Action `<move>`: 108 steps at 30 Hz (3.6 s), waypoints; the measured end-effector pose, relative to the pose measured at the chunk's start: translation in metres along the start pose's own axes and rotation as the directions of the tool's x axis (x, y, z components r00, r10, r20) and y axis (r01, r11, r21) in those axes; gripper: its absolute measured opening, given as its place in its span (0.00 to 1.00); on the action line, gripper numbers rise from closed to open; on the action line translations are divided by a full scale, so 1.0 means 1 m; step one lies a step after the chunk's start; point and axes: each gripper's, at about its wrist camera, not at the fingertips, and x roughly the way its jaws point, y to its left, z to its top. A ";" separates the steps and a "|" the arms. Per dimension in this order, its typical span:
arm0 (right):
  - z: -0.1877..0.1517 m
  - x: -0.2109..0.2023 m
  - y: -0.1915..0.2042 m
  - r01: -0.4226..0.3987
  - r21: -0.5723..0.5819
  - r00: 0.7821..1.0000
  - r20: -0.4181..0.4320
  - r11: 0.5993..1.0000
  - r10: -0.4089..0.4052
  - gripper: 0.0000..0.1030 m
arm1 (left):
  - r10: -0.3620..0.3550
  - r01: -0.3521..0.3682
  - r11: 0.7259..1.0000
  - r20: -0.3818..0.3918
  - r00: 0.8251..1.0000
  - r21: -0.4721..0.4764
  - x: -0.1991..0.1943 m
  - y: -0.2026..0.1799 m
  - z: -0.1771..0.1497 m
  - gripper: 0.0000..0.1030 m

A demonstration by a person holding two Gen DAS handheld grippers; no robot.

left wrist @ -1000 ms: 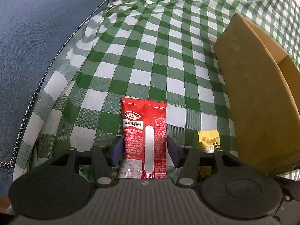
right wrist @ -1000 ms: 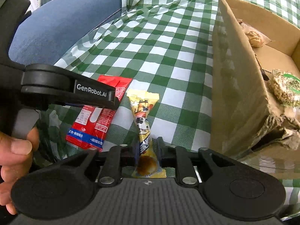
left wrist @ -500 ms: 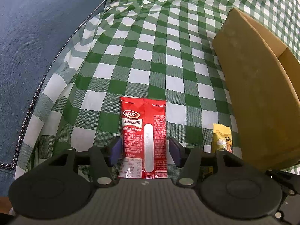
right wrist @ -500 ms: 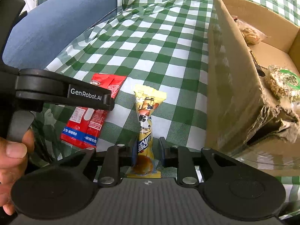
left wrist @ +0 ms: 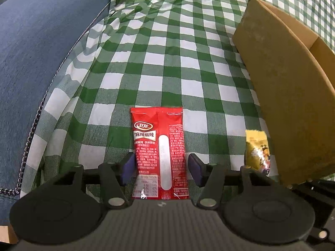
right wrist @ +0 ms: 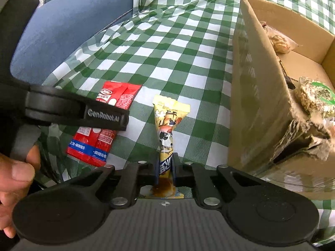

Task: Organize snacks
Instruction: 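Lift both snacks and carry them over the cardboard box, then open the left tool to drop the red packet while the right tool drops the wafer roll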

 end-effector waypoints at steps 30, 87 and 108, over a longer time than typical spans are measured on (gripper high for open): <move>0.020 -0.075 -0.008 -0.079 -0.042 0.963 0.254 0.996 0.087 0.11 | 0.007 0.036 0.993 0.372 0.928 -0.108 -0.070 0.005 0.006 0.47; 0.040 -0.129 -0.216 0.018 0.404 0.876 0.434 0.915 -0.209 0.10 | -0.264 0.239 0.964 0.571 0.777 0.120 -0.142 -0.200 0.090 0.47; 0.045 -0.120 -0.216 0.091 0.432 0.883 0.382 0.897 -0.274 0.25 | -0.348 0.316 0.936 0.559 0.752 0.157 -0.158 -0.208 0.104 0.75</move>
